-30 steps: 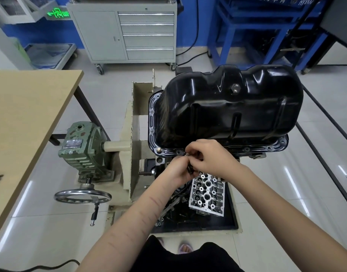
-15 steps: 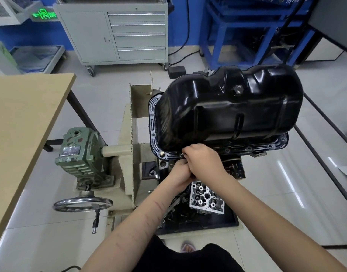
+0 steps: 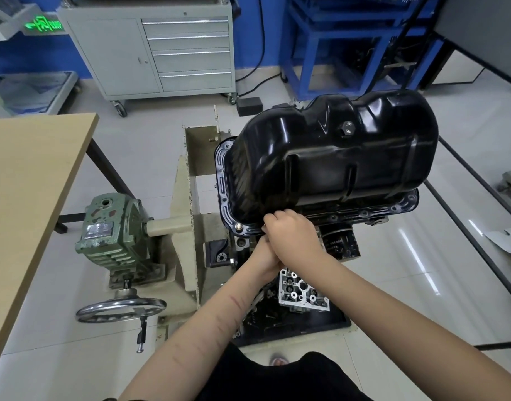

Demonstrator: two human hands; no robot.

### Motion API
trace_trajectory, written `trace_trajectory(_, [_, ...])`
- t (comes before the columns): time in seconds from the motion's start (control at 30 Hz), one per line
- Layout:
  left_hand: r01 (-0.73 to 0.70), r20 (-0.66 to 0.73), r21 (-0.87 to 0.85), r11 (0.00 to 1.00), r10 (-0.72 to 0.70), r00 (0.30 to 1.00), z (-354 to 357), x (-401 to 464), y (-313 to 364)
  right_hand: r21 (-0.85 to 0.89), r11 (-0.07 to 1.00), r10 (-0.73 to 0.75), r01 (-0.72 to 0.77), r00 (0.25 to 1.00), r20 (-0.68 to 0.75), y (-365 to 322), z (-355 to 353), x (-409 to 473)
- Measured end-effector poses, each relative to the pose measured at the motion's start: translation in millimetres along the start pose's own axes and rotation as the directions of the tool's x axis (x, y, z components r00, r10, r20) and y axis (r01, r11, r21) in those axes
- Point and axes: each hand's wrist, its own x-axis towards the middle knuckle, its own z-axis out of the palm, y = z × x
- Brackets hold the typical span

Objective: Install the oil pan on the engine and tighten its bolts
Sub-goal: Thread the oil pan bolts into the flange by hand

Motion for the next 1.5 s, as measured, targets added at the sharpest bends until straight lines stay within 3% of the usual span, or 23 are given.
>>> trace_trajectory(0.17, [0.008, 0.007, 0.055, 0.998, -0.009, 1.000, 1, 1, 1, 0.046, 0.998, -0.043, 0.041, 0.998, 0.042, 4, -3, -1])
trace_trajectory(0.23, [-0.013, 0.035, 0.053, 0.999, 0.012, 0.999, 1, 0, 1, 0.057, 0.996, -0.074, 0.064, 0.979, 0.192, 8, 3, 1])
trace_trajectory(0.3, [-0.020, 0.033, 0.079, 0.997, 0.018, 0.999, 1, -2, 2, 0.091, 0.994, -0.087, 0.067, 0.966, 0.245, 11, 2, 4])
trace_trajectory(0.37, [-0.015, 0.034, 0.092, 0.996, 0.012, 0.999, 1, -2, 2, 0.057, 0.995, -0.090, 0.079, 0.970, 0.226, 10, 1, 5])
trace_trajectory(0.47, [-0.001, 0.026, 0.073, 0.997, -0.001, 1.000, 0, -3, 4, -0.131, 0.988, -0.077, 0.080, 0.997, 0.029, 5, -1, 4])
trace_trajectory(0.63, [0.001, 0.021, 0.046, 0.999, -0.002, 1.000, 1, -2, 3, -0.119, 0.991, -0.072, 0.064, 0.995, -0.068, 4, 2, 3])
trace_trajectory(0.73, [0.004, 0.009, 0.033, 0.999, -0.005, 1.000, 2, -3, 2, -0.112, 0.987, -0.120, 0.112, 0.990, -0.067, 8, 10, 2])
trace_trajectory(0.93, [0.004, 0.007, 0.098, 0.995, -0.005, 1.000, 3, -6, 5, -0.051, 0.982, -0.172, 0.184, 0.968, 0.184, 17, 7, 8])
trace_trajectory(1.0, [0.010, 0.001, 0.081, 0.997, -0.010, 1.000, 4, -6, 6, -0.135, 0.981, -0.133, 0.139, 0.990, 0.048, 11, -1, 6])
trace_trajectory(1.23, [0.012, 0.010, 0.027, 1.000, -0.013, 1.000, 5, -7, 7, -0.171, 0.979, -0.122, 0.111, 0.991, -0.056, 9, 7, 4])
trace_trajectory(1.37, [0.009, -0.002, 0.079, 0.997, -0.009, 1.000, 6, -8, 6, -0.071, 0.981, -0.178, 0.181, 0.983, 0.050, 15, 2, 4])
trace_trajectory(1.43, [0.005, -0.010, 0.094, 0.996, -0.004, 1.000, 5, -7, 6, -0.065, 0.973, -0.208, 0.222, 0.962, 0.177, 20, 10, 9])
trace_trajectory(1.47, [0.006, -0.008, 0.095, 0.996, -0.005, 1.000, 5, -7, 7, -0.070, 0.975, -0.194, 0.210, 0.963, 0.185, 19, 10, 9])
trace_trajectory(1.5, [0.010, -0.007, 0.088, 0.996, -0.009, 1.000, 5, -7, 7, -0.137, 0.972, -0.176, 0.189, 0.979, 0.100, 16, 8, 8])
